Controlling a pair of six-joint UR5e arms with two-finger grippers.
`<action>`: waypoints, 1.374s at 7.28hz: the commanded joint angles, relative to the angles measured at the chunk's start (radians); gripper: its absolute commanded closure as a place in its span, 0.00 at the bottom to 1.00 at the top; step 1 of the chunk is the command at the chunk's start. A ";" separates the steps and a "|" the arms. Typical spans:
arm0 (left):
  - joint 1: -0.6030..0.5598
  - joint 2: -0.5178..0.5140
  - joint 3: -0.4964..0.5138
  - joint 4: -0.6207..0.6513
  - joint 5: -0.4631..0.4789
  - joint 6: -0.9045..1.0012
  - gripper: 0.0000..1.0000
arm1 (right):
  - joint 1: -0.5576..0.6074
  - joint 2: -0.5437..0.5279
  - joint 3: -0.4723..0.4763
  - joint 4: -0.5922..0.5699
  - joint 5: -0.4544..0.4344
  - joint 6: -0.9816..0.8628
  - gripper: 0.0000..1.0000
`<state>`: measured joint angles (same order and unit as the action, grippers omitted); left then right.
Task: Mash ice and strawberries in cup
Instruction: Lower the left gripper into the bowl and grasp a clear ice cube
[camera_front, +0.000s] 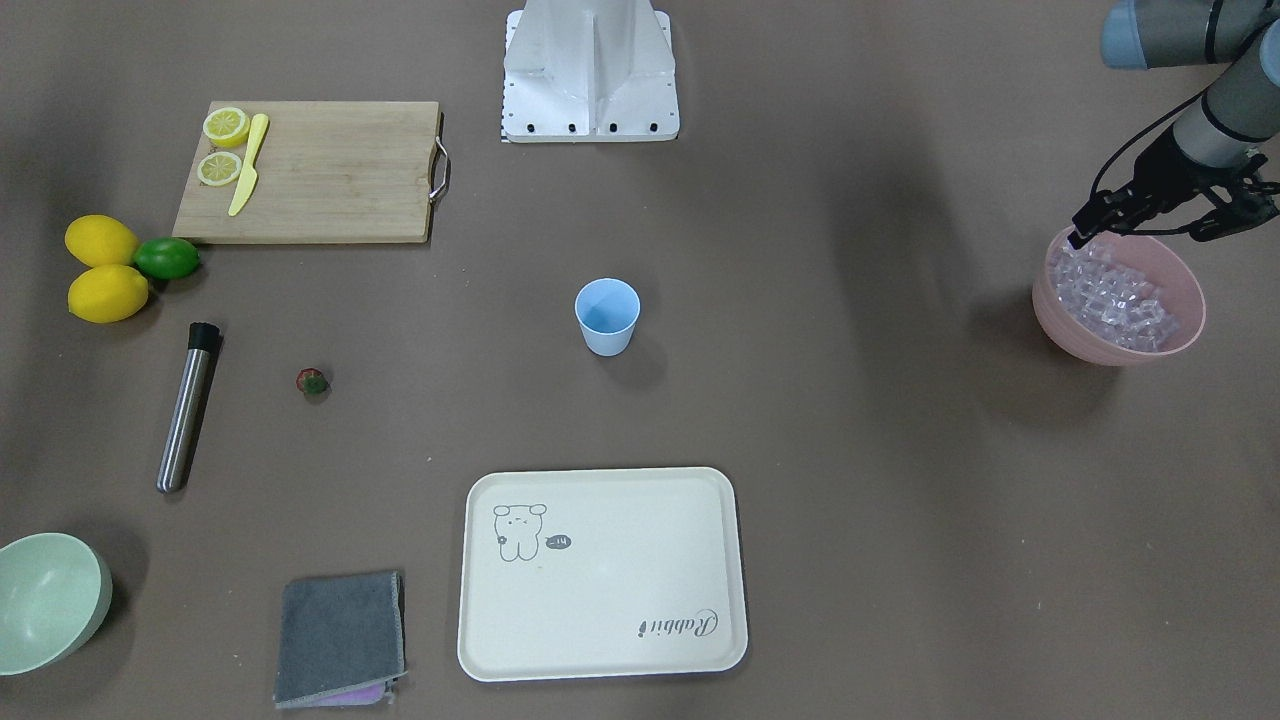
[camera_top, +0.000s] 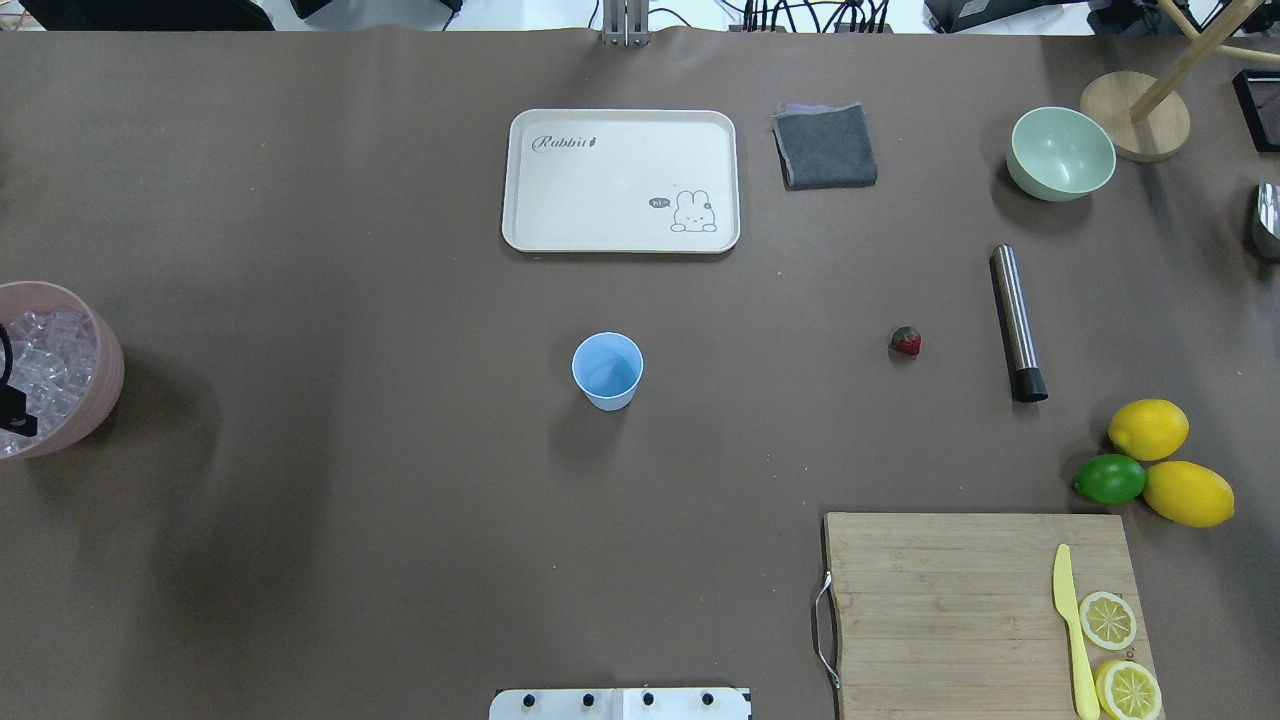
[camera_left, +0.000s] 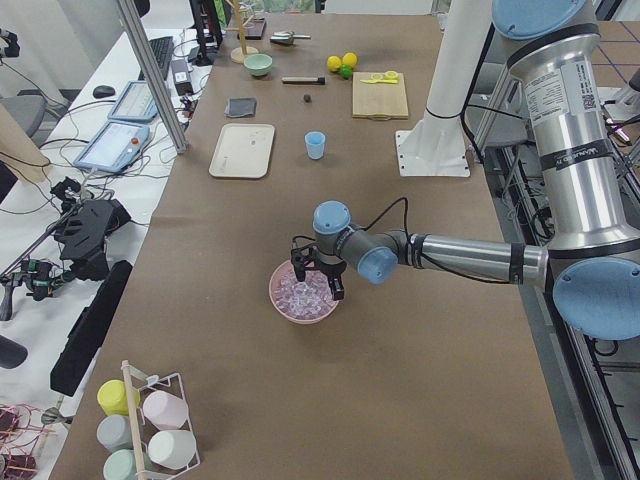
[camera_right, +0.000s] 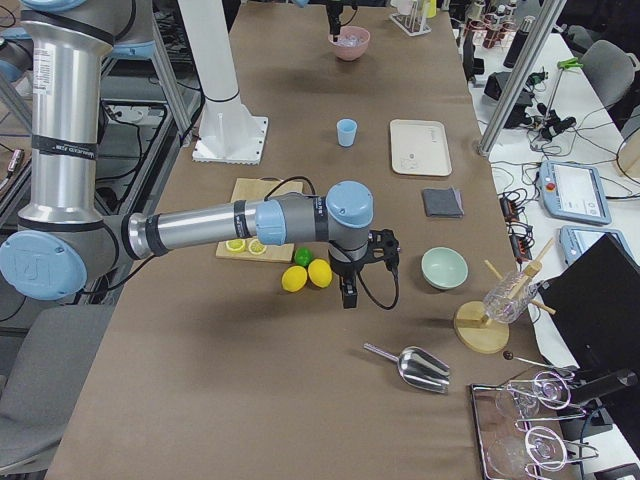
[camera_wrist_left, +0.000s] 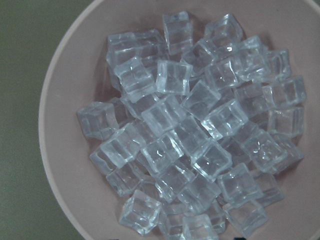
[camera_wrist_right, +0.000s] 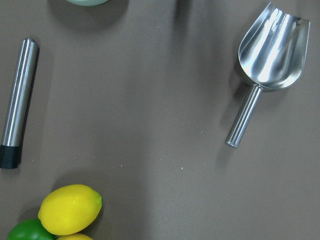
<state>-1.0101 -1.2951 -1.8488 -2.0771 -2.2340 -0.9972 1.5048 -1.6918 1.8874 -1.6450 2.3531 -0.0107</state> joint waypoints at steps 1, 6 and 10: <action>0.002 -0.013 0.003 0.002 0.001 0.024 0.25 | 0.000 -0.005 0.002 0.001 0.000 0.000 0.00; 0.001 -0.033 0.020 0.006 0.001 0.089 0.30 | 0.000 -0.009 0.001 0.001 0.000 0.000 0.00; 0.001 -0.064 0.045 0.006 0.001 0.086 0.41 | 0.000 -0.014 0.001 0.001 0.000 0.000 0.00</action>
<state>-1.0094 -1.3559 -1.8089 -2.0709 -2.2335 -0.9094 1.5048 -1.7051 1.8886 -1.6450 2.3531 -0.0107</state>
